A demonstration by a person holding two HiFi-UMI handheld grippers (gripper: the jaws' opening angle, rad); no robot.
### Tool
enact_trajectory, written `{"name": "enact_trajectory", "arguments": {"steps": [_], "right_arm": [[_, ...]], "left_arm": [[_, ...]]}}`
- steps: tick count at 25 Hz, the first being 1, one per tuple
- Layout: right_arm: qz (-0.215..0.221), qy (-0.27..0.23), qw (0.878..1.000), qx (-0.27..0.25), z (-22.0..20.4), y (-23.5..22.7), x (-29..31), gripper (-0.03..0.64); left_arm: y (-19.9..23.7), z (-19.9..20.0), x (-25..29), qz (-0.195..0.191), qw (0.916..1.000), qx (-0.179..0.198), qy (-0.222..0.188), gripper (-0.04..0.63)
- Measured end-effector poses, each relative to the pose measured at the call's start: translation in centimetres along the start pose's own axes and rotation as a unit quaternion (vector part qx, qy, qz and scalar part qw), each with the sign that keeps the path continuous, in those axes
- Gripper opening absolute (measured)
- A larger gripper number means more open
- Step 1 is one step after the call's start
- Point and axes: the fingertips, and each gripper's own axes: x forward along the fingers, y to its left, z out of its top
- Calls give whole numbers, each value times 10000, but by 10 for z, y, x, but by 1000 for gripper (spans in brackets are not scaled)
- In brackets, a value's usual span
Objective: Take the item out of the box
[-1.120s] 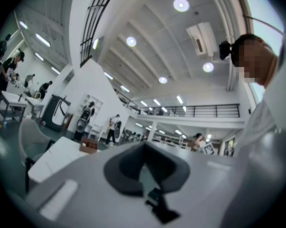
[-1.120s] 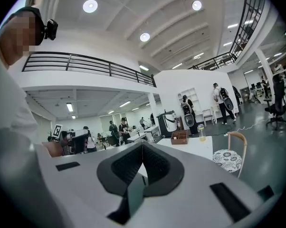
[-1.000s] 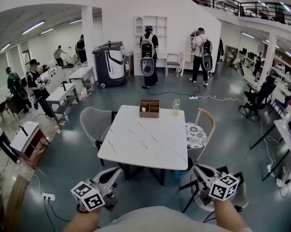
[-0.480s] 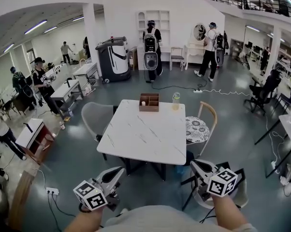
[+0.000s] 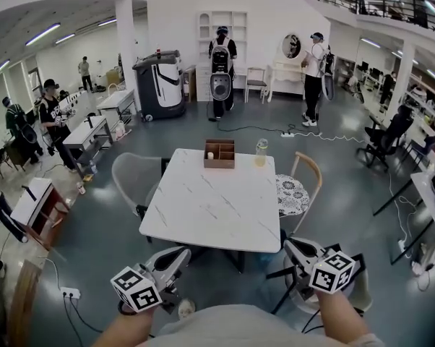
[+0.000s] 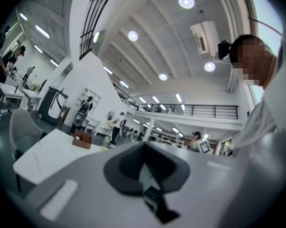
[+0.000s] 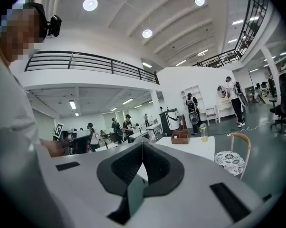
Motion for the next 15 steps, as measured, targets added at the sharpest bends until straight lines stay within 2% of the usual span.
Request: {"name": "enact_trajectory", "arguments": {"steps": [9,15], "right_arm": [[-427,-63,9990,-75,26,19,108,9],[-551,-125,9984,13,32,31,181,9]], "left_arm": [[119,57,-1,-486,9988,54,-91,2],[197,83,-16,-518,9986,129,31,2]]}}
